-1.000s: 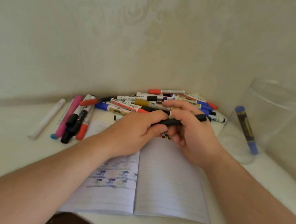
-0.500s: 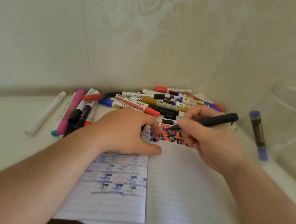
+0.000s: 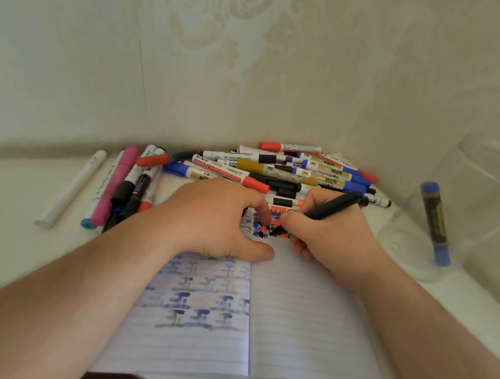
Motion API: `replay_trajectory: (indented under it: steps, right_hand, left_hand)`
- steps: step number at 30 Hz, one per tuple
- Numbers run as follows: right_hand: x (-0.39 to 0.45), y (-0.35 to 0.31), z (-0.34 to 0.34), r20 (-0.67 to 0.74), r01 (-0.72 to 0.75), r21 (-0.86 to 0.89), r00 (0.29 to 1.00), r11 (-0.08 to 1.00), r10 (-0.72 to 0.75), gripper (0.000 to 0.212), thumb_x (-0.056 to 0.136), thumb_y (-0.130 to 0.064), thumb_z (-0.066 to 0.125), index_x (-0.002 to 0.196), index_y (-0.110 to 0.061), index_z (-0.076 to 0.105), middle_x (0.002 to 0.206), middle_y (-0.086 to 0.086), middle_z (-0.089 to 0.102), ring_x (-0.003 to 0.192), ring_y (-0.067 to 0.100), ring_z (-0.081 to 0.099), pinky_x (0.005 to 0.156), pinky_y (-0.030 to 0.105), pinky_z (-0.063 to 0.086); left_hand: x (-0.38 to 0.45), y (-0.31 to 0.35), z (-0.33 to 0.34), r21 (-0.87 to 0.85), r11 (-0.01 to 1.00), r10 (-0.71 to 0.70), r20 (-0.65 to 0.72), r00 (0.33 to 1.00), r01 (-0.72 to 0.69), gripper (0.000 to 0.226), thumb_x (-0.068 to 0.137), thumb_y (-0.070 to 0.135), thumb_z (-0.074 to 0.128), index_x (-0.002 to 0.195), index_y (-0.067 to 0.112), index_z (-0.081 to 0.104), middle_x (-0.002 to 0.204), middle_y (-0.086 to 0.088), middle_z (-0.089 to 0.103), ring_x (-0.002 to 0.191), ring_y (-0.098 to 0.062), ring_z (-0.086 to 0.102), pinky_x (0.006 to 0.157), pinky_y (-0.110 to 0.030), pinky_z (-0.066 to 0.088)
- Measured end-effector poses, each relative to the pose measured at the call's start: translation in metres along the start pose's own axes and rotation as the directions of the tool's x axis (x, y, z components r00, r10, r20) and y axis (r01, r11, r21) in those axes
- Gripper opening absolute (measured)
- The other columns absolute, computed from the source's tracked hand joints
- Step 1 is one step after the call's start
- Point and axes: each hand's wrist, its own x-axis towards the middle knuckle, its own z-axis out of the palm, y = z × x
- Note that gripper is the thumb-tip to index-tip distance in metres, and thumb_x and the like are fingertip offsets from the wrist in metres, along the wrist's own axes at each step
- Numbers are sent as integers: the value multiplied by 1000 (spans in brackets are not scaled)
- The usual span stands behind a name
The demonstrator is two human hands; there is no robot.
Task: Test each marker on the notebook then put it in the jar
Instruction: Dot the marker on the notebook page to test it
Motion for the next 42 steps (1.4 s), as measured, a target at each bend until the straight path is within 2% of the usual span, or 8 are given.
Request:
replay_trajectory:
  steps: [4, 8, 14, 21, 26, 31, 37, 42]
  right_hand:
    - [-1, -1, 0, 23, 6, -12, 1000, 1000, -6, 22, 84, -11, 80, 71, -12, 62, 60, 10, 70, 49, 14, 63, 49, 25, 49]
    - [-2, -1, 2, 0, 20, -77, 1000, 997, -20, 22, 83, -9, 77, 71, -12, 59, 55, 6, 66, 44, 11, 57, 46, 25, 45]
    - [-2, 0, -1, 15, 23, -28, 1000, 999, -23, 23, 83, -10, 78, 70, -11, 59, 58, 10, 68, 48, 14, 59, 51, 29, 47]
    - [-2, 1, 3, -23, 45, -152, 999, 987, -49, 23, 80, -15, 78, 69, -15, 59, 64, 16, 67, 49, 11, 54, 51, 30, 48]
    - [-1, 3, 1, -31, 19, -27, 999, 999, -19, 22, 83, -10, 77, 70, -11, 60, 56, 9, 65, 46, 12, 57, 48, 27, 45]
    - [-4, 2, 2, -8, 66, -117, 998, 991, -67, 20, 82, -14, 80, 74, -9, 62, 60, 11, 69, 47, 8, 59, 49, 25, 48]
    - [-1, 4, 1, -13, 38, -51, 999, 998, -38, 26, 83, -10, 78, 68, -14, 58, 56, 8, 66, 45, 11, 56, 46, 25, 44]
    - [-1, 3, 1, 12, 35, -87, 999, 996, -35, 26, 83, -12, 79, 69, -15, 58, 56, 9, 65, 47, 11, 55, 48, 27, 44]
  left_hand:
    - [-1, 1, 0, 2, 1000, -4, 4, 1000, 4, 53, 63, 82, 70, 107, 55, 62, 77, 20, 55, 76, 5, 50, 59, -28, 35]
    - [-1, 2, 0, 3, 1000, -4, 5, 1000, 4, 53, 64, 81, 70, 109, 55, 62, 76, 20, 55, 75, 5, 50, 58, -27, 35]
    - [-1, 3, -2, 7, 1000, -4, 20, 1000, 4, 51, 65, 80, 70, 109, 55, 62, 75, 21, 53, 74, 4, 49, 58, -27, 35]
    - [-2, 2, -1, 5, 1000, 4, 20, 1000, -4, 51, 66, 80, 70, 109, 54, 62, 74, 19, 54, 72, 2, 50, 57, -27, 34]
    - [-1, 2, -1, 4, 1000, -2, 16, 1000, 2, 52, 65, 81, 69, 110, 55, 62, 77, 20, 55, 75, 4, 51, 59, -27, 36]
    - [-2, 3, -2, 9, 1000, -1, 18, 1000, 1, 51, 65, 81, 69, 109, 55, 62, 75, 18, 55, 72, 3, 50, 58, -27, 35]
    - [-2, 1, -1, 11, 1000, 1, 13, 1000, -1, 52, 65, 82, 69, 109, 56, 61, 77, 20, 55, 74, 4, 50, 59, -28, 35]
    - [-3, 1, 1, 6, 1000, 20, 11, 1000, -20, 58, 66, 78, 71, 117, 55, 56, 82, 20, 57, 77, 3, 53, 61, -28, 40]
